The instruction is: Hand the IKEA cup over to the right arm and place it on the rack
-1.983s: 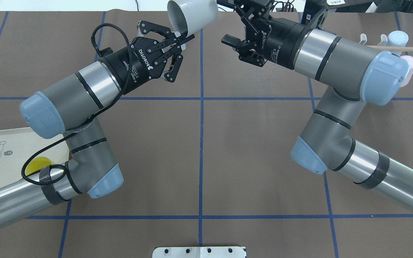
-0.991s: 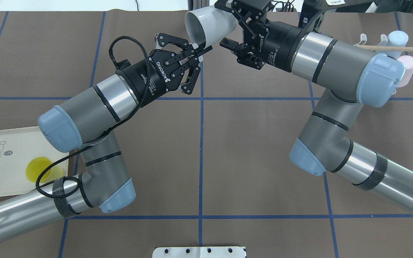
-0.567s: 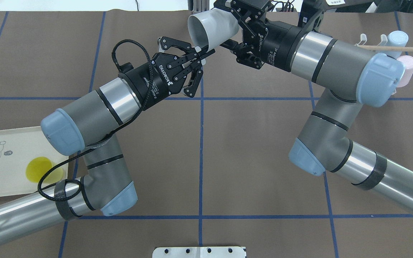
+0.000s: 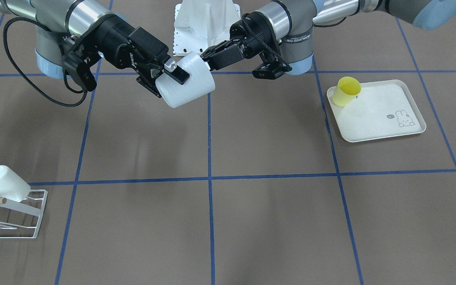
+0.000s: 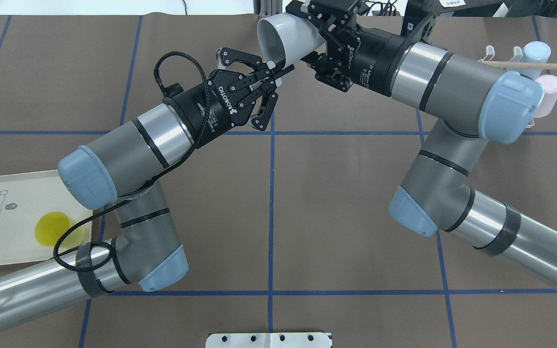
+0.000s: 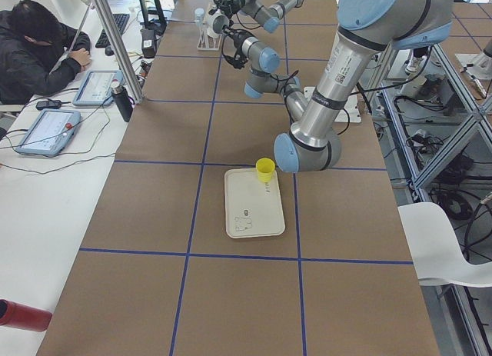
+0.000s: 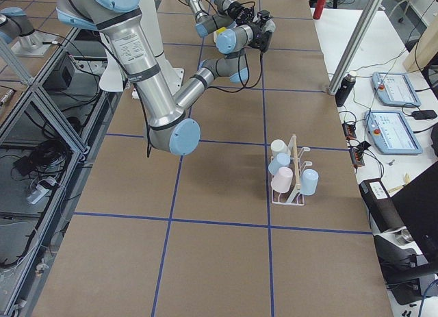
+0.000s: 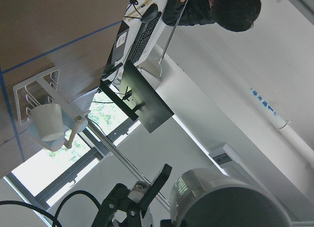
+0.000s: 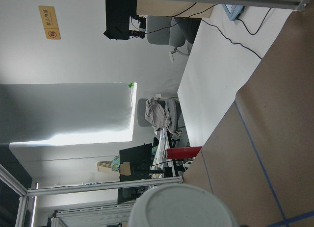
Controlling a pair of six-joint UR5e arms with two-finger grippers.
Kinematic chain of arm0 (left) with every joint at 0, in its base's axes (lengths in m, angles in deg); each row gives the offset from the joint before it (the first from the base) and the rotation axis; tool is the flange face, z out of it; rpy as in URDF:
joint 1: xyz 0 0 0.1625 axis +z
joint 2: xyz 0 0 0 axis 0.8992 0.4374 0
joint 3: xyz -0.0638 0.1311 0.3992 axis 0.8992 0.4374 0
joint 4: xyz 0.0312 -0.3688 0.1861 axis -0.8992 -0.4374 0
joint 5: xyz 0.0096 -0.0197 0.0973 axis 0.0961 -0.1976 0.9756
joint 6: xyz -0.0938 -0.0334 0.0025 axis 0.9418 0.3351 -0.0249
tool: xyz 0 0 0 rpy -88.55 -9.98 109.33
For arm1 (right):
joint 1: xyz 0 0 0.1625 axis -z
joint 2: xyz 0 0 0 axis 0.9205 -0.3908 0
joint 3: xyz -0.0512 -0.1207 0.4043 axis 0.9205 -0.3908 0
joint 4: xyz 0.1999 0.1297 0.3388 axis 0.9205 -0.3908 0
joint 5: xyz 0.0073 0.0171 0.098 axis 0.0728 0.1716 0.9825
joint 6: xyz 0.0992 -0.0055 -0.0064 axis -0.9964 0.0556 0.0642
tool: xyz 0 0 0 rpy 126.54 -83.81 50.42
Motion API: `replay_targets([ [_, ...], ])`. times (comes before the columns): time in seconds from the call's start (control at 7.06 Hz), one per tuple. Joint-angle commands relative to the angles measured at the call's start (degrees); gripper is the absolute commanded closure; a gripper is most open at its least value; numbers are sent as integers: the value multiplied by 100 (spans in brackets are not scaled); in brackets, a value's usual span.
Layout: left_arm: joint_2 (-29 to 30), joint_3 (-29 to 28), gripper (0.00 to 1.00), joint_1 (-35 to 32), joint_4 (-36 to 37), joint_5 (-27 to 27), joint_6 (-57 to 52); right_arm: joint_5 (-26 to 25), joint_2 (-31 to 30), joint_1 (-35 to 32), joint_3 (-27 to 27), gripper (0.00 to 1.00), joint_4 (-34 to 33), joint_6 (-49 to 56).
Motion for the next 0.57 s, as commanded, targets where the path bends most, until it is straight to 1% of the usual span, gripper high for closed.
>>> replay_targets([
  [0.0,-37,15,0,-9,5,77,-137,6,54,0,-85,100,-2,33],
  [0.42,-55,76,0,-35,-21,166,-621,-3,72,-105,-94,100,-2,252],
])
